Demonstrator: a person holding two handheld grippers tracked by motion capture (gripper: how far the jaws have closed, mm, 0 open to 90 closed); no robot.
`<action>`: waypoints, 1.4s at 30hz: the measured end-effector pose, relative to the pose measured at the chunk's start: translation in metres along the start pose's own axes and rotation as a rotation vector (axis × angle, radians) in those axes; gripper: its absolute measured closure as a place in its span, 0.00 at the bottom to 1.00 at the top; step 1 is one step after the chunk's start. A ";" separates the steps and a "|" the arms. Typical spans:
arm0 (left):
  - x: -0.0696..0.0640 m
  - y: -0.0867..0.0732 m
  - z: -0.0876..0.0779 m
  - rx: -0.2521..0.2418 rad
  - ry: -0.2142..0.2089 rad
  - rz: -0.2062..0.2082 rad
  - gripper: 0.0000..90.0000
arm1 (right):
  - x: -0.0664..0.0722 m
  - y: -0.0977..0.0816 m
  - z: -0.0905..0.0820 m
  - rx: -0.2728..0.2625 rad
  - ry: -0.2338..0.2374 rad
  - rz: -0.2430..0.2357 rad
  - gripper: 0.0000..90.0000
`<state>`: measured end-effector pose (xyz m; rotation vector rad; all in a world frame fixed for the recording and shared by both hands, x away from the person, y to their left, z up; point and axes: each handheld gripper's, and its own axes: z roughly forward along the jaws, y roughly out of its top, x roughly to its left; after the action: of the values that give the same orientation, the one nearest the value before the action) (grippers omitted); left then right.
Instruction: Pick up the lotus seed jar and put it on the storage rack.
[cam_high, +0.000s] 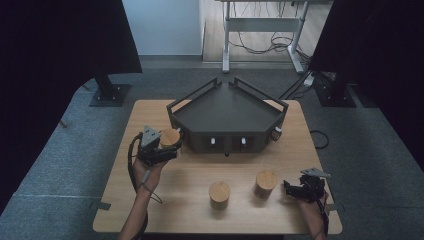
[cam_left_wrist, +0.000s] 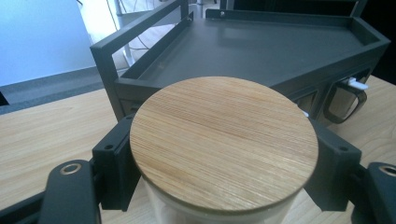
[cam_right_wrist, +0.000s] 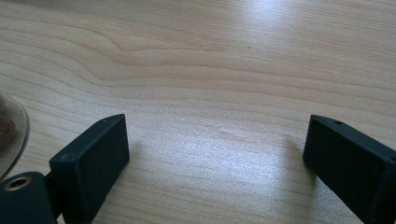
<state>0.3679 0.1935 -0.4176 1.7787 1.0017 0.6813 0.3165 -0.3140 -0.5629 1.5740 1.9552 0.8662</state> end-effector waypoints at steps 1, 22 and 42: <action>0.000 0.001 0.000 -0.003 -0.001 -0.003 0.28 | 0.000 0.000 0.000 0.000 0.000 0.000 0.07; 0.005 0.015 0.011 -0.014 -0.005 -0.004 0.28 | 0.000 0.000 0.000 0.000 0.001 0.000 0.07; 0.008 0.026 0.021 -0.027 -0.014 -0.019 0.28 | 0.000 0.000 0.000 0.000 0.001 0.001 0.07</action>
<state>0.3968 0.1854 -0.4019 1.7463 0.9947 0.6658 0.3165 -0.3140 -0.5629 1.5749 1.9546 0.8677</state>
